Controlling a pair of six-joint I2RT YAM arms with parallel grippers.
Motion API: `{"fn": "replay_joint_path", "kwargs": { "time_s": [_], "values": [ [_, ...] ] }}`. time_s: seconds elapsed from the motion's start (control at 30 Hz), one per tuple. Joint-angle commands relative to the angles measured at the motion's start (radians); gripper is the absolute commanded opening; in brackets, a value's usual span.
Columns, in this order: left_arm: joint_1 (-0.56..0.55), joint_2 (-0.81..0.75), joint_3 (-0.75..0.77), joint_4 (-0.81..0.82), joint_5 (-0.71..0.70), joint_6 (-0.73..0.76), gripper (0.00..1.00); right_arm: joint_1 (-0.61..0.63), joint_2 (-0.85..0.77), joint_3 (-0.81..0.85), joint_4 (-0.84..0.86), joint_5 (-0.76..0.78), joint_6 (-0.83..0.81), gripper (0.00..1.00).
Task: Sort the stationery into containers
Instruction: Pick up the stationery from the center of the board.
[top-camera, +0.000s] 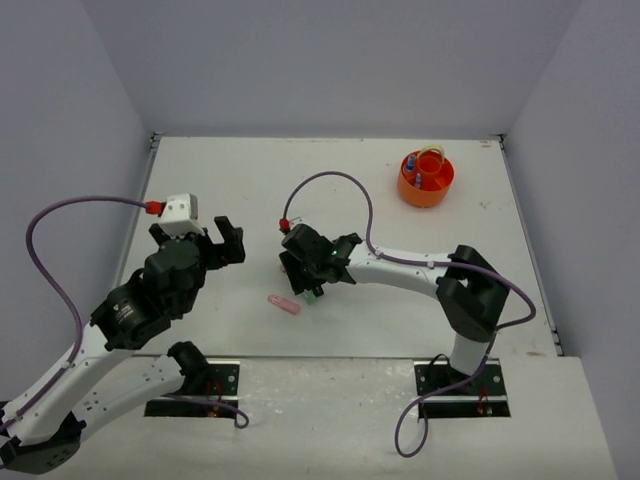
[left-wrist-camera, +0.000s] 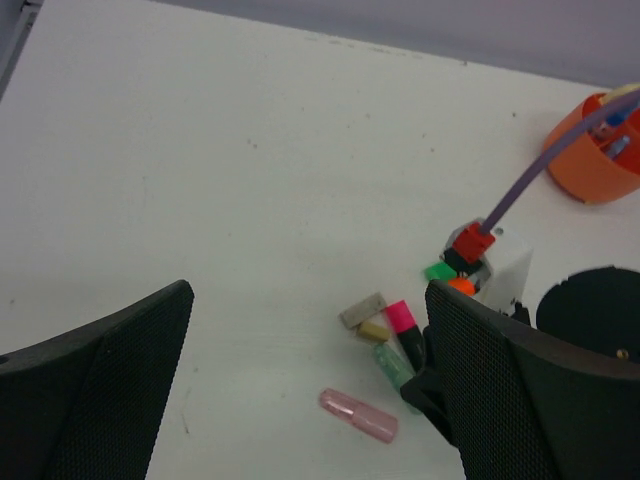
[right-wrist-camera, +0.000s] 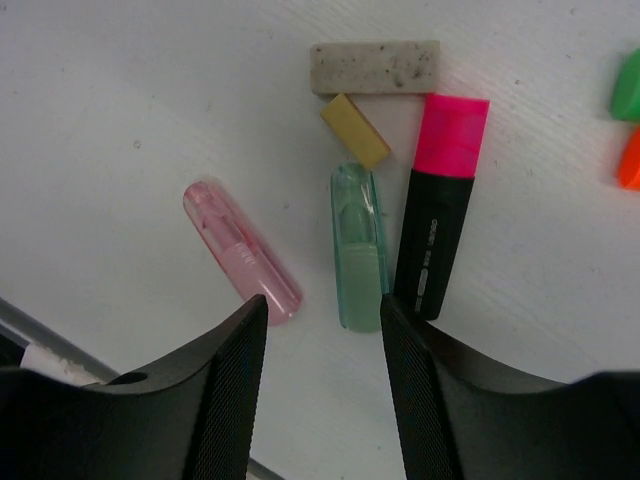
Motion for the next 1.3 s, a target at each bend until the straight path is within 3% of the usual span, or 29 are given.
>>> {"fn": "replay_joint_path", "kwargs": {
  "time_s": [0.0,0.37,0.57,0.83,1.13,1.27],
  "values": [
    [0.001,-0.054,-0.074,0.034,0.066,0.065,1.0,0.003,0.079,0.094,-0.03,0.005,-0.033,0.5],
    [0.001,-0.044,-0.112,0.052,0.077,0.074,1.0,0.003,0.19,0.113,-0.084,0.013,-0.032,0.47],
    [0.001,-0.054,-0.11,0.047,0.099,0.065,1.0,0.006,0.166,0.028,-0.082,0.005,-0.004,0.45],
    [0.0,-0.033,-0.111,0.055,0.137,0.026,1.0,0.058,0.152,-0.012,-0.089,0.007,0.014,0.27],
    [0.0,0.024,-0.155,0.124,0.227,-0.127,1.0,0.08,-0.127,-0.102,-0.075,0.148,0.036,0.11],
    [0.001,0.001,-0.207,0.275,0.325,-0.195,1.0,0.08,-0.263,-0.154,-0.069,0.212,0.038,0.1]
  ]
}}
